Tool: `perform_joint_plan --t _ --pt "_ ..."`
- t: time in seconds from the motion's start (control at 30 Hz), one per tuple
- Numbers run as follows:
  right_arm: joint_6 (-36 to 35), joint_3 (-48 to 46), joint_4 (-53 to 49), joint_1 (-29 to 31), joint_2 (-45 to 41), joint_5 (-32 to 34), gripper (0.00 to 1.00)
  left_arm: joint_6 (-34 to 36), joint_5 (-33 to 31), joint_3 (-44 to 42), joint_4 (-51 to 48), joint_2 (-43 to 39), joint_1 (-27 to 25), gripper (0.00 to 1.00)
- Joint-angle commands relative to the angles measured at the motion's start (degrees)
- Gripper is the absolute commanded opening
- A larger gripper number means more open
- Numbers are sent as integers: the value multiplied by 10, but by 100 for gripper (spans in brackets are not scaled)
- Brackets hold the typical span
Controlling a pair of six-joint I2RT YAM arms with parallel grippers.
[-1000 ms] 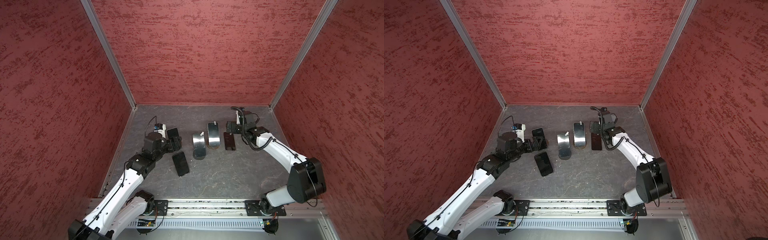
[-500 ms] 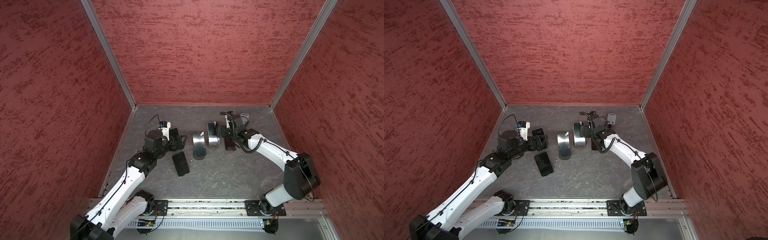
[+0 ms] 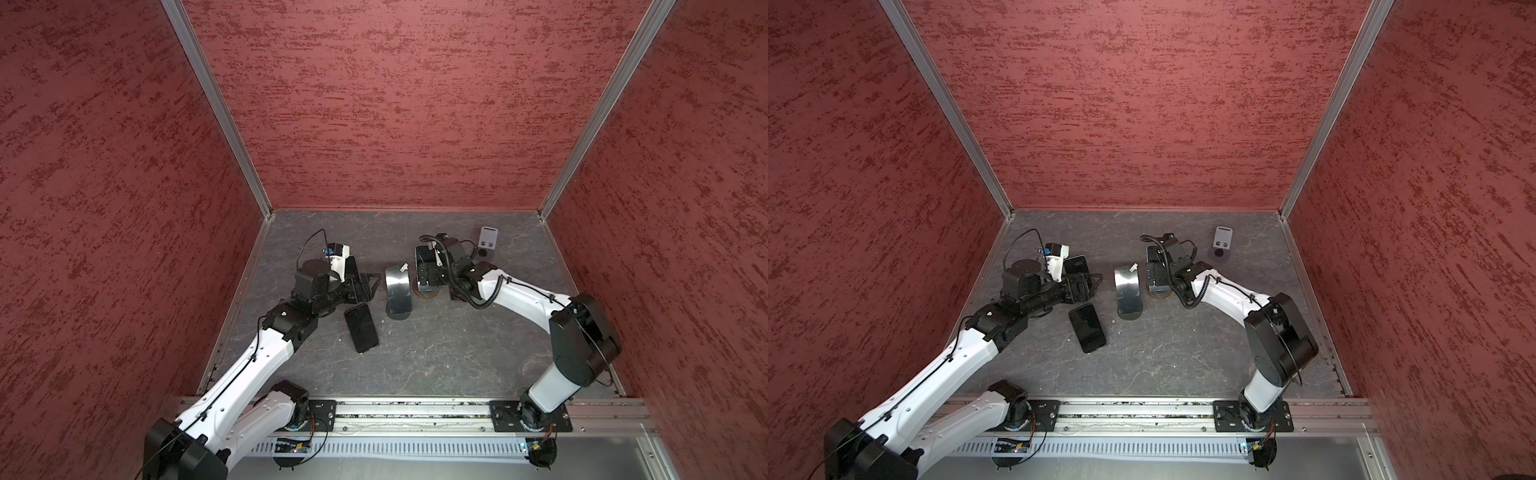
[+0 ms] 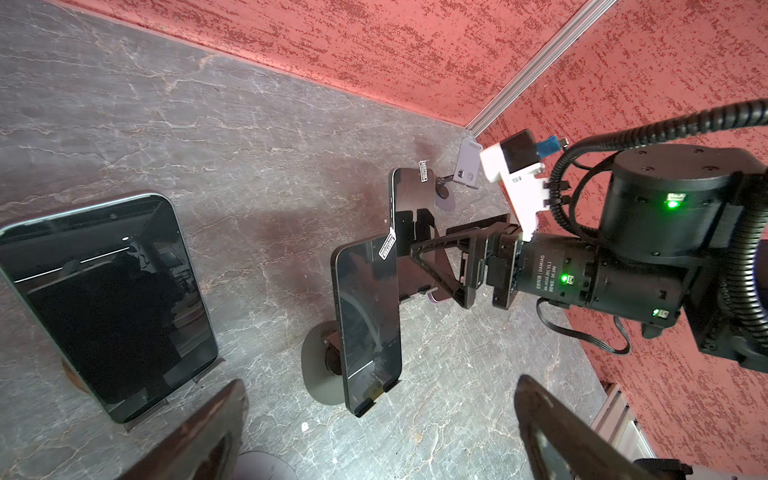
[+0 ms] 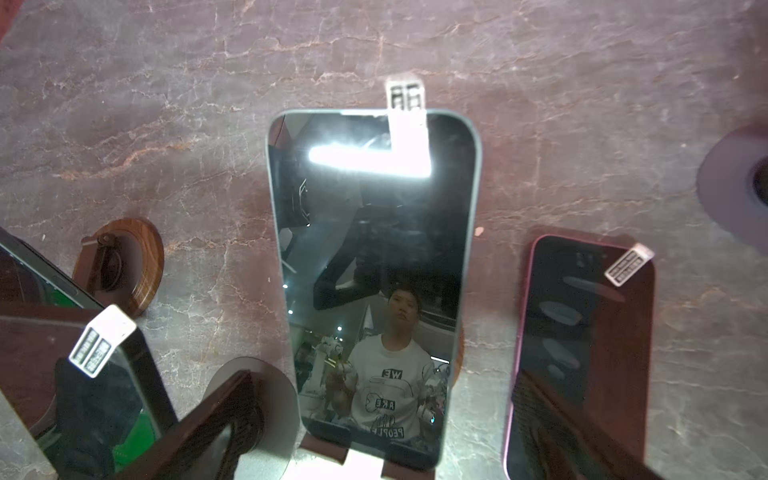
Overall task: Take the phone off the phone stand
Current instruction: 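Move the right gripper back over the black phone standing on its stand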
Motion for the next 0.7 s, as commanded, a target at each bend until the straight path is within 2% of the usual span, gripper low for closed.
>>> perform_joint_plan --t 0.0,0.27,0.67 --pt "10 28 0 9 13 14 99 2 4 -8 8 -7 -3 99" --pt "18 59 -35 20 50 72 99 5 -8 -14 -1 -24 -4 100" --pt "28 75 -47 25 82 90 97 14 -17 -21 -7 -35 -4 100"
